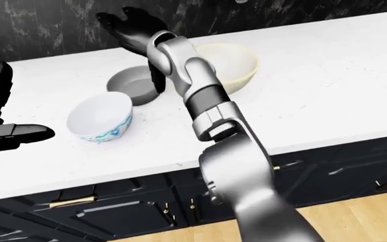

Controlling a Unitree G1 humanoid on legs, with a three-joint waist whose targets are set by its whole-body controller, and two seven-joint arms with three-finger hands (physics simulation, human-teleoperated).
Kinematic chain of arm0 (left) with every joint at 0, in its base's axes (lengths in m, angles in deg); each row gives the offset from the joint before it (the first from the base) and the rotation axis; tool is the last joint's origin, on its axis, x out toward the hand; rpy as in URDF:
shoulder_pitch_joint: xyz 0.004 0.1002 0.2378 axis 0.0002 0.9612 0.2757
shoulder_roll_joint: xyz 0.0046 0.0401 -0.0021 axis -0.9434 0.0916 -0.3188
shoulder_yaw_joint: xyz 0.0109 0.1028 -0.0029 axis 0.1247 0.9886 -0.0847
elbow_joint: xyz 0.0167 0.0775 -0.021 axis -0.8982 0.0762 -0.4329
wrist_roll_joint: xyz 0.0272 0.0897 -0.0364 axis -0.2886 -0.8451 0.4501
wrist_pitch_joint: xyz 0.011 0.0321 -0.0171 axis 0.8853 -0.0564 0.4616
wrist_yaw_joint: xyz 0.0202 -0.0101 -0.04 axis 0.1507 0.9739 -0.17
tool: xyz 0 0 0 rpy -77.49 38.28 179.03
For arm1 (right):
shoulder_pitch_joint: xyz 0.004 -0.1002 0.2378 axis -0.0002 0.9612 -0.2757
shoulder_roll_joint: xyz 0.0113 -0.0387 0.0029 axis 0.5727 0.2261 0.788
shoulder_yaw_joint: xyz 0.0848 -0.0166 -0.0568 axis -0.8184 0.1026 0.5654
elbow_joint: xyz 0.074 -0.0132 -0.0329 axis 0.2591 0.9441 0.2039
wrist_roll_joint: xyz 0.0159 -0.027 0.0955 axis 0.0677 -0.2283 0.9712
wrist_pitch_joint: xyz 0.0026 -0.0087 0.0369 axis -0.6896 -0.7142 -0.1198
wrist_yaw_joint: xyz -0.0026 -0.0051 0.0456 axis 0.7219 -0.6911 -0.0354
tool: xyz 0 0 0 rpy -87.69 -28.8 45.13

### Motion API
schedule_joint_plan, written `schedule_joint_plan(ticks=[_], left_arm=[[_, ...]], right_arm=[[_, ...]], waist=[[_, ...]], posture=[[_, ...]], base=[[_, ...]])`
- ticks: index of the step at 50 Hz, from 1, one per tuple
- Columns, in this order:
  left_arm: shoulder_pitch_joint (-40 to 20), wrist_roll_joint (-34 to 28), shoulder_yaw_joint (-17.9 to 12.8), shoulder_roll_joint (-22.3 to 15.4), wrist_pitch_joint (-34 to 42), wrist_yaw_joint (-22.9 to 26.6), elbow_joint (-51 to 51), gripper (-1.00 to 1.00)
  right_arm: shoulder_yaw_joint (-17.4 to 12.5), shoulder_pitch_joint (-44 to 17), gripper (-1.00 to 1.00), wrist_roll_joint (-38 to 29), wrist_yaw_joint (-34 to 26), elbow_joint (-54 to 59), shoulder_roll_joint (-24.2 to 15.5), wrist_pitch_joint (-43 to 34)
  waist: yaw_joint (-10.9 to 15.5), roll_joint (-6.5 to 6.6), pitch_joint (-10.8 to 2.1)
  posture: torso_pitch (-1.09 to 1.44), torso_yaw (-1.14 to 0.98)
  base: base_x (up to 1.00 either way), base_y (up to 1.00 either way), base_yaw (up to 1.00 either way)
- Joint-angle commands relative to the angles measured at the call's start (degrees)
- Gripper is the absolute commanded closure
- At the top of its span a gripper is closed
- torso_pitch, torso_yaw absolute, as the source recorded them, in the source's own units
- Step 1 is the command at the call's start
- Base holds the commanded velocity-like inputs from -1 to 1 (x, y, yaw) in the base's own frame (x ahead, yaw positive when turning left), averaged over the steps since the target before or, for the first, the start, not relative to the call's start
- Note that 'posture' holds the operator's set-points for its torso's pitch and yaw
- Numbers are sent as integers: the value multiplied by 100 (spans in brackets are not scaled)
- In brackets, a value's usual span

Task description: Stack the bowls from largest to smallest.

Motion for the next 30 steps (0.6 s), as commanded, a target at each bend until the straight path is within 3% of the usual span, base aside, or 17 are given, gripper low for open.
schedule_joint_plan(ticks=[1, 13, 30], left_arm=[[-71, -18, -94, -102, -225, -9, 59, -100], [168, -237, -104, -35, -424, 227, 38, -100], [262, -602, -238, 65, -450, 671, -78, -100]], right_arm=[[-57, -244, -100, -169, 369, -88, 38, 143], [-12, -131, -100, -589, 784, 410, 260, 242], [2, 27, -72, -931, 1372, 981, 427, 250]], waist=[[3, 31, -148], [19, 22, -147], [47, 12, -174]], posture=[[0, 0], [0, 0], [0, 0]], base=[[0, 0, 0], [0, 0, 0], [0, 0, 0]])
